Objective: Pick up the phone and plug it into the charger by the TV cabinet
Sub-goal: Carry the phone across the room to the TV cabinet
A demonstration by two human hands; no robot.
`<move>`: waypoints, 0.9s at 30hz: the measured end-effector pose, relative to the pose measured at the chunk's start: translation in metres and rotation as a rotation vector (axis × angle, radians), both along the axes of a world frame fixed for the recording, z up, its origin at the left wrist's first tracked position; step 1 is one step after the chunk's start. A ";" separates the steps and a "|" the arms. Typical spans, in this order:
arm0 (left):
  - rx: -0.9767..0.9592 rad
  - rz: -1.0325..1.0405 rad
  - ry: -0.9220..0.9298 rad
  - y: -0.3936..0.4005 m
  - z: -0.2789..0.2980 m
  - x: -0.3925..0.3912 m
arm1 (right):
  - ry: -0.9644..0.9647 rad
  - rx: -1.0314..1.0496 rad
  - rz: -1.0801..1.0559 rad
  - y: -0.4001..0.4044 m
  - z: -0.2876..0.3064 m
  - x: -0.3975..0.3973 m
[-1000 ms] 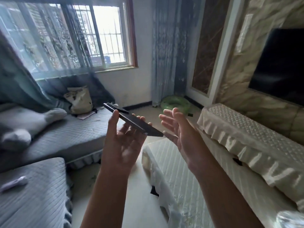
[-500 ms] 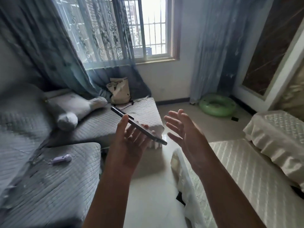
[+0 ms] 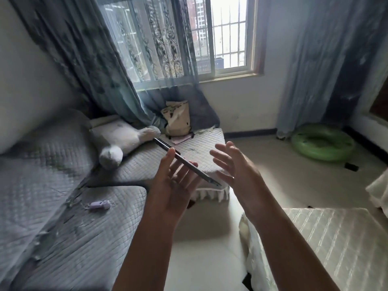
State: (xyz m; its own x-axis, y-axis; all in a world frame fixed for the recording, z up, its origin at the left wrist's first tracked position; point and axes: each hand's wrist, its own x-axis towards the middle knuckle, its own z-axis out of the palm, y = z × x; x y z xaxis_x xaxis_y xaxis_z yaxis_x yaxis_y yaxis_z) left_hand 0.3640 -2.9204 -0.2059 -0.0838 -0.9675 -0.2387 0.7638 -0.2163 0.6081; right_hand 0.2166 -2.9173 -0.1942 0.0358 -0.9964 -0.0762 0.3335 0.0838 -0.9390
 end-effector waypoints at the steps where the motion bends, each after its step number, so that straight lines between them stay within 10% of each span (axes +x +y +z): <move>1: -0.002 0.013 -0.005 -0.004 0.001 0.001 | -0.005 -0.005 0.012 -0.007 0.000 0.000; 27: -0.037 -0.023 0.165 -0.290 -0.002 0.119 | 0.106 -0.025 -0.041 -0.279 0.019 0.116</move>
